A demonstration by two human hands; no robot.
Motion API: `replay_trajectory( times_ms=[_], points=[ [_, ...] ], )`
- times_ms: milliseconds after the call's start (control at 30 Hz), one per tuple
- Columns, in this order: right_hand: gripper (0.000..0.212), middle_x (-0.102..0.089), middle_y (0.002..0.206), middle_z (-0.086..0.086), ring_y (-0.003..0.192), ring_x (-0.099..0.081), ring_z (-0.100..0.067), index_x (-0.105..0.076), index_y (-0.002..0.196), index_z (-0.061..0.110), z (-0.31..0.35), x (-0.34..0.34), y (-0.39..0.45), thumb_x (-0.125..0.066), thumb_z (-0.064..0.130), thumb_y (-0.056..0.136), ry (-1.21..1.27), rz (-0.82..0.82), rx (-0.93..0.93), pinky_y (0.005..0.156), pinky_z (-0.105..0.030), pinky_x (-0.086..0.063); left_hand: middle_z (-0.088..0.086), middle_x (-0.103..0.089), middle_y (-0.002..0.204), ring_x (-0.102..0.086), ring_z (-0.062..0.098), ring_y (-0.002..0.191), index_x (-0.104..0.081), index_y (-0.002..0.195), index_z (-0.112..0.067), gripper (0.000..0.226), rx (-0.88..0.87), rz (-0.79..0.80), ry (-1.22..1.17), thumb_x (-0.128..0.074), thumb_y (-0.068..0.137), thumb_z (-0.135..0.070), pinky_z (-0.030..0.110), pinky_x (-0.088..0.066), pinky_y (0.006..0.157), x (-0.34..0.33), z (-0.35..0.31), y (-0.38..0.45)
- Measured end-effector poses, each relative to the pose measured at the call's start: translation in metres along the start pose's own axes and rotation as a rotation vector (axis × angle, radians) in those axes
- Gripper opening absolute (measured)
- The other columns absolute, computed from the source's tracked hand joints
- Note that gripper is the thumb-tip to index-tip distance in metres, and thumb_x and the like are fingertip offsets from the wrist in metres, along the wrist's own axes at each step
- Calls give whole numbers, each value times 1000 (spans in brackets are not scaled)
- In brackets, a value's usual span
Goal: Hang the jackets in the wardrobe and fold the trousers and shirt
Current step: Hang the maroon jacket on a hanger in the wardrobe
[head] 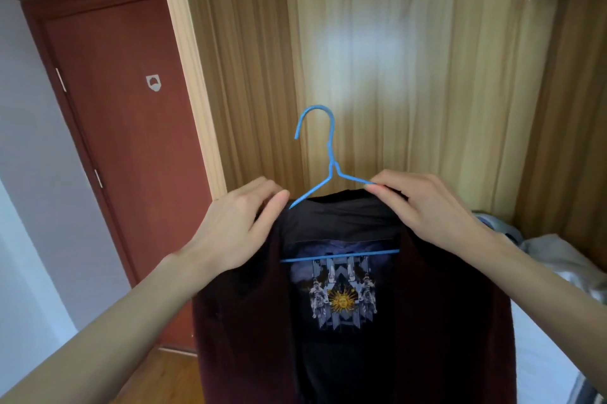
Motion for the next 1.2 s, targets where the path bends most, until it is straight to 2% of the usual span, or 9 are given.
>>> replay_trajectory(
  times_ms=[100,200,333,467,600,800,900,1033,1200],
  points=[
    [35,-69,83,4,71,-50,-15,-67,99,26,-6,18,-2,-43,52,105,21,-65,-2,66,-29,-44,-6,-47,60,-47,18,57,-34,71,-31,50,26,44,78,-14,106,-60,39,-41,60,-4,13,-9],
    [30,-70,83,5,69,-56,-17,-68,100,28,-9,32,1,-47,49,106,6,-77,5,67,-34,-47,-5,-34,48,-49,32,53,-30,65,-32,48,12,-62,108,-24,107,-53,41,-43,55,8,8,7],
    [25,-64,78,11,65,-55,-16,-69,99,27,-17,53,0,-53,43,108,24,-157,-49,68,-39,-49,-5,-51,60,-54,28,55,-48,75,-18,58,-58,-227,182,-19,109,-56,35,-39,50,23,-18,27],
    [21,-69,81,8,67,-59,-20,-70,100,32,-19,55,-6,-53,45,104,71,-109,-87,69,-44,-51,-6,-65,94,-68,29,82,-55,106,-20,48,-144,-90,171,-26,107,-59,46,-54,62,-3,-56,39],
    [25,-73,95,17,80,-70,-20,-71,101,36,-28,52,-12,-55,55,99,110,-50,-152,80,-41,-52,-4,-54,80,-59,28,72,-50,90,-17,50,-109,-64,112,-24,109,-56,49,-51,60,-17,-55,43],
    [55,-69,97,17,93,-68,-21,-58,126,37,-41,62,-19,-18,69,105,-46,72,-38,78,-41,-50,-3,-58,81,-60,30,70,-56,94,-17,50,-54,-168,88,-29,109,-56,47,-51,60,-19,-53,49],
    [59,-61,67,12,69,-67,-25,-45,126,41,-52,63,-31,-26,85,93,-243,67,-15,58,-37,-43,-3,-60,81,-61,31,70,-57,93,-18,46,-38,-239,107,-33,108,-54,47,-51,57,-17,-54,56],
    [46,-33,45,12,58,-59,-33,-47,108,38,-63,71,-25,-41,80,93,-218,-31,-89,55,-34,-34,-4,-61,76,-61,26,65,-58,89,-19,48,-67,-263,130,-34,107,-56,44,-51,55,-23,-57,73],
    [47,-60,68,10,62,-60,-17,-56,119,42,-68,99,-2,-31,77,100,-71,31,-43,64,-38,-46,-7,-53,57,-58,28,54,-59,85,-20,48,-22,-388,146,-39,103,-59,32,-40,52,-24,-52,98]
  ],
)
Point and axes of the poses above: each hand's wrist, its own y-axis towards the middle knuckle, its own x-axis out of the back of the hand, z = x × y, the point moved 5 cm from there along y, towards the middle knuckle
